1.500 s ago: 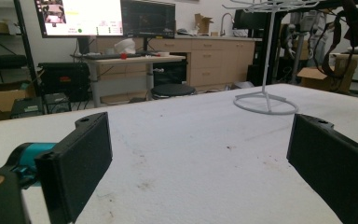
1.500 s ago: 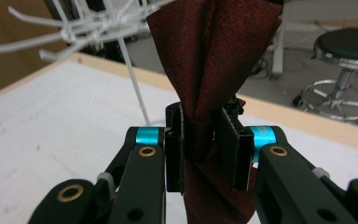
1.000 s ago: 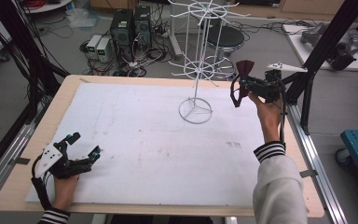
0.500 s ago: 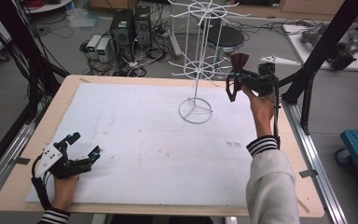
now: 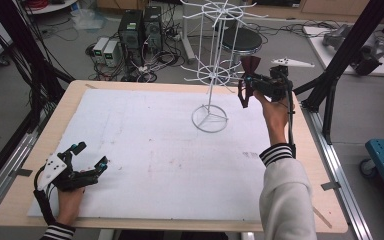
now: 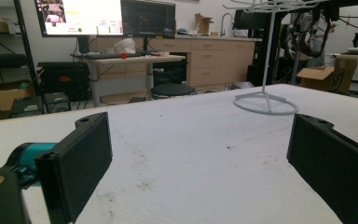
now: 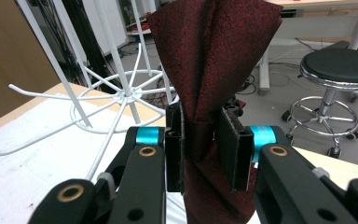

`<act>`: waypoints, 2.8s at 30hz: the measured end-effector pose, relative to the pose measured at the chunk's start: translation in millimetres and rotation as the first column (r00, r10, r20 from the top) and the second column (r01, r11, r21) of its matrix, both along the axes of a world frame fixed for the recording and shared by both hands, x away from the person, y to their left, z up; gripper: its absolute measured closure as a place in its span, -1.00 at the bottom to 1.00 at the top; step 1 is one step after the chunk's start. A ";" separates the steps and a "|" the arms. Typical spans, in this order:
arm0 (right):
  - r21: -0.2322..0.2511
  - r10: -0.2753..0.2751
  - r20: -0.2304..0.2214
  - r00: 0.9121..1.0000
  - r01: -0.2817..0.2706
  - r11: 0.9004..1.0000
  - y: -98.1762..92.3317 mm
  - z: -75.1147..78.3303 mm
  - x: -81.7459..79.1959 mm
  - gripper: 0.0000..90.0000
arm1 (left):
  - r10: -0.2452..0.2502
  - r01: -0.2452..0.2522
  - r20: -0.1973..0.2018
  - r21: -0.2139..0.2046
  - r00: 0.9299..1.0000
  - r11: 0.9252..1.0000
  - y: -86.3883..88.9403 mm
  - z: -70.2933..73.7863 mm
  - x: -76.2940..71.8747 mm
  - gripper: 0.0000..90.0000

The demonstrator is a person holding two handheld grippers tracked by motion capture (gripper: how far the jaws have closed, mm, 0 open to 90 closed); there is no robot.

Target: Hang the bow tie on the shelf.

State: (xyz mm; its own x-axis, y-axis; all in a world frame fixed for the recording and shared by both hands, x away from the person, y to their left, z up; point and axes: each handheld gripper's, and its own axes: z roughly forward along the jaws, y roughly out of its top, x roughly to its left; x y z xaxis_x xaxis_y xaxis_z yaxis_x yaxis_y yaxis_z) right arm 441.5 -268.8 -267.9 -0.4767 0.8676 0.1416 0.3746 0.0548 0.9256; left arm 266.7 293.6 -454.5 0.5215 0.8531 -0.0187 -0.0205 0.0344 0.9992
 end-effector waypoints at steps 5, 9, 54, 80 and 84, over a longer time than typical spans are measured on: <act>-0.004 0.009 -0.004 1.000 -0.009 1.000 5.5 0.0 1.5 0.64 | 0.000 0.000 0.000 0.000 1.000 1.000 0.0 0.0 0.0 -0.85; -0.005 0.015 -0.008 1.000 -0.015 1.000 9.0 0.7 2.4 0.64 | 0.000 0.000 -0.001 0.001 1.000 1.000 0.1 0.0 0.0 -0.85; -0.007 0.086 -0.035 0.996 -0.087 0.996 29.9 -0.1 10.7 0.42 | 0.001 -0.001 -0.001 0.001 1.000 1.000 0.0 0.0 0.1 -0.85; 0.002 0.036 0.138 0.990 -0.036 0.999 10.0 16.9 -30.1 -0.99 | -0.001 0.001 0.002 0.006 1.000 1.000 0.0 0.0 -0.4 -0.85; 0.027 0.059 0.184 0.981 -0.065 0.998 -2.8 6.2 -55.5 -0.99 | 0.001 -0.001 -0.009 -0.004 1.000 1.000 0.5 0.1 0.6 -0.85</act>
State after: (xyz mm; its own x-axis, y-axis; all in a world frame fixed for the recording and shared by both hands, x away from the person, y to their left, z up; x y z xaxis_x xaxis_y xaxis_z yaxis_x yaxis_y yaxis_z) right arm 386.0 -271.6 -261.7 -0.5499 0.8319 0.0748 0.1957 0.0413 0.9798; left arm 267.3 294.1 -454.4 0.5205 0.8534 -0.0270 -0.0115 0.0386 0.9992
